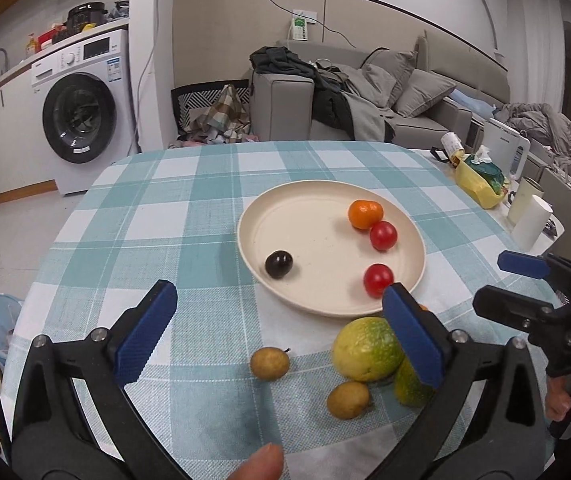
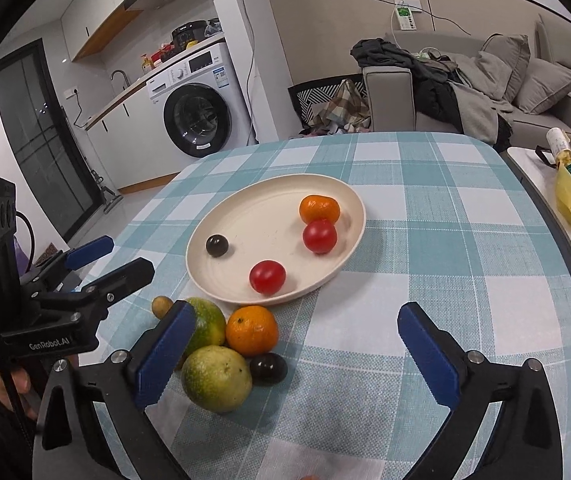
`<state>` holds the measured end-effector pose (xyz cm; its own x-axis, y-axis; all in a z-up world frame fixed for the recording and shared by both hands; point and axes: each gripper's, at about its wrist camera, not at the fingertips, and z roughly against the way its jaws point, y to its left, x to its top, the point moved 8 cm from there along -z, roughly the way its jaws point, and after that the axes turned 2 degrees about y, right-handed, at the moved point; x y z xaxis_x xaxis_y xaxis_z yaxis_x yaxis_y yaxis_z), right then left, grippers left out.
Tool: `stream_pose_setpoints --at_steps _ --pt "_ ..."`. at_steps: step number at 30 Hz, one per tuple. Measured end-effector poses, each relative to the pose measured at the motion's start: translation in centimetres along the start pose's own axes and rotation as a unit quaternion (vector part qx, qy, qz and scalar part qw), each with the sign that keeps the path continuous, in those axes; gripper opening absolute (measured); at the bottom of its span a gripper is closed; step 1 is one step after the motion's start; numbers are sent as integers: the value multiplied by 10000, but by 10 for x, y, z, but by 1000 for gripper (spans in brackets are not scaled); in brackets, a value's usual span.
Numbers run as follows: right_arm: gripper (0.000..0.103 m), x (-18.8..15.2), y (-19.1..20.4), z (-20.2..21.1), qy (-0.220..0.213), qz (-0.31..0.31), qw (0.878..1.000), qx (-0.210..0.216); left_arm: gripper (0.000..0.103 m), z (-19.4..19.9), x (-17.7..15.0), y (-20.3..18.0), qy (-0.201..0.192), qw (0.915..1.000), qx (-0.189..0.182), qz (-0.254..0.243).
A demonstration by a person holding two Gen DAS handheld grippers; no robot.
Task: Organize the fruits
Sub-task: 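Open both tools to drop the plum and tomato on the plate, withdraw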
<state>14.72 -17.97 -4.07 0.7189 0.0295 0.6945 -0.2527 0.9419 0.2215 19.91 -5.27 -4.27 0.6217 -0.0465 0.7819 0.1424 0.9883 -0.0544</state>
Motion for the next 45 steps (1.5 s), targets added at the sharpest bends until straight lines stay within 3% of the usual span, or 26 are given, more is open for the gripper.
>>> stream_pose_setpoints --at_steps 13,45 --pt "103 -14 8 -1 171 167 9997 6 103 4 -20 8 124 9995 275 -30" --pt "103 -35 23 -10 652 649 9958 45 103 -5 -32 -8 261 9993 186 -188"
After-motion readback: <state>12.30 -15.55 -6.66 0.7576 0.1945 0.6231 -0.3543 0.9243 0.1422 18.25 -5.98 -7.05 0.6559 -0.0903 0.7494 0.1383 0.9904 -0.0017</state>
